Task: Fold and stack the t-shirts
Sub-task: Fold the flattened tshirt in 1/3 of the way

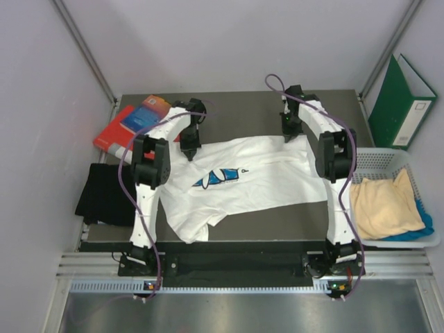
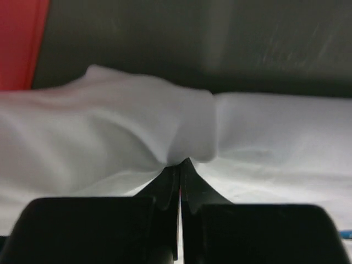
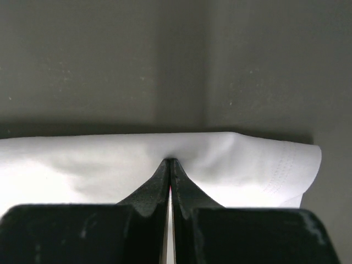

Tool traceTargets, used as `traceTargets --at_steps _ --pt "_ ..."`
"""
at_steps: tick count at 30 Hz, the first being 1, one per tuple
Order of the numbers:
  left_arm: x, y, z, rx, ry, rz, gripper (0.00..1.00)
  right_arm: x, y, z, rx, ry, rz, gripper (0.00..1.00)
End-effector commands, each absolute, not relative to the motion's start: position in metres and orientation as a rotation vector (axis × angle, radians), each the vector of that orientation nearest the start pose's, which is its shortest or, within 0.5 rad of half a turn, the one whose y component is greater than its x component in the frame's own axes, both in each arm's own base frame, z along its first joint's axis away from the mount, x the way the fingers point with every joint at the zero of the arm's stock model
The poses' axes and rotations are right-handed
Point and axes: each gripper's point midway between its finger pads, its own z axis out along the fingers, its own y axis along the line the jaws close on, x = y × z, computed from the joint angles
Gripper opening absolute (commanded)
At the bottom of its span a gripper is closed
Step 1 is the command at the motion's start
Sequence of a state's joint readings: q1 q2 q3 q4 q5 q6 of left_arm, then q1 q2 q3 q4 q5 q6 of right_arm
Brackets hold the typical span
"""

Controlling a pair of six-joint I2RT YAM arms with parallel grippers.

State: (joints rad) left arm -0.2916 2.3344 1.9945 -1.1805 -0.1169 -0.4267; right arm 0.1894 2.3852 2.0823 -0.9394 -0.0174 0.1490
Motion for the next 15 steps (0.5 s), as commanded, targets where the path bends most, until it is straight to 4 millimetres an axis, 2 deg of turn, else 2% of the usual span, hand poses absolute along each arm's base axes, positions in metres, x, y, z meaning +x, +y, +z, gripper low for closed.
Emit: traceTargets --at_steps 1,2,3,4,5,6,12,15 --pt "0.427 -0.099 0.007 -0.254 3.04 0.353 0.0 0.509 0.086 0.014 -0.048 2.808 -0.064 0.0" --pt "0.442 -0.103 0.016 -0.254 3.0 0.34 0.0 0.511 0.084 0.014 -0.045 2.806 -0.083 0.0" --pt "0.445 -0.103 0.0 -0.248 3.02 0.371 0.0 0.515 0.083 0.012 -0.035 2.803 -0.09 0.0" --pt "0.451 -0.102 -0.003 -0.243 3.008 0.383 0.0 0.517 0.081 0.012 -0.027 2.801 -0.096 0.0" --pt "0.467 -0.108 0.002 -0.235 2.959 0.359 0.0 0.519 0.078 0.011 -0.019 2.796 -0.119 0.0" --pt "0.471 -0.109 -0.008 -0.226 2.955 0.364 0.0 0.523 0.075 0.012 -0.004 2.788 -0.129 0.0" --pt "0.514 -0.128 -0.014 -0.283 2.825 0.221 0.0 0.536 0.049 0.017 0.095 2.748 -0.171 0.0" --pt "0.532 -0.13 -0.013 -0.318 2.764 0.18 0.0 0.541 0.041 0.02 0.124 2.727 -0.17 0.0"
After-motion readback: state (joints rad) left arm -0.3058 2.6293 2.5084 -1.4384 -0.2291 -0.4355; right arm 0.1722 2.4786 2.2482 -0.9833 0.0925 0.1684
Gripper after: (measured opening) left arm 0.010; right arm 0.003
